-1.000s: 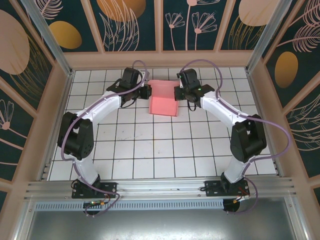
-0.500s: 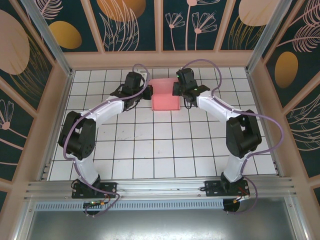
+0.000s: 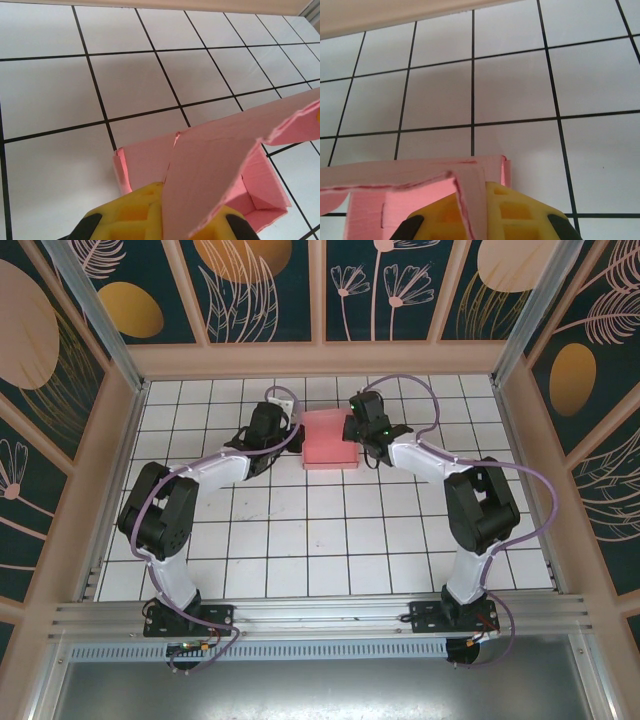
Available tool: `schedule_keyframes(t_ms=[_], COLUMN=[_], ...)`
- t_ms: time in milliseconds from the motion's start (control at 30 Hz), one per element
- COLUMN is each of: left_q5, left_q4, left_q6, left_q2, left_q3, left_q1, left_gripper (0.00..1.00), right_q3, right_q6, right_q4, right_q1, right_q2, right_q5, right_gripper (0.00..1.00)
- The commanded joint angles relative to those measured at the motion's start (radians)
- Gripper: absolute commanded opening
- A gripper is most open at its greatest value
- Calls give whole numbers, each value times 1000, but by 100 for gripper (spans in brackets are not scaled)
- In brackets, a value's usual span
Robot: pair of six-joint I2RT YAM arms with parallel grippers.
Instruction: Fold the paper box
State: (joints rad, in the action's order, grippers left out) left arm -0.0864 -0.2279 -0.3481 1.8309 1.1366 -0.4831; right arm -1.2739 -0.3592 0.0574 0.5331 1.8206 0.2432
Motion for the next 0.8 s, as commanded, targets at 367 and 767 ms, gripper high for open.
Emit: schedule_keyframes(t_ms=[367, 767], left_q5=[118, 155], left_q4=[-131, -283], left_q6=[-74, -84], left_q2=[33, 22], left_q3=[-53, -170], left_q1=[2, -28], left_gripper=[0, 0], right_q3=[194, 367], right_q6=[11, 24], right_q4=[-216, -394], right_q1=[8, 41], right_q2=[-51, -97], right_q5=[115, 131], right_gripper=[0, 0])
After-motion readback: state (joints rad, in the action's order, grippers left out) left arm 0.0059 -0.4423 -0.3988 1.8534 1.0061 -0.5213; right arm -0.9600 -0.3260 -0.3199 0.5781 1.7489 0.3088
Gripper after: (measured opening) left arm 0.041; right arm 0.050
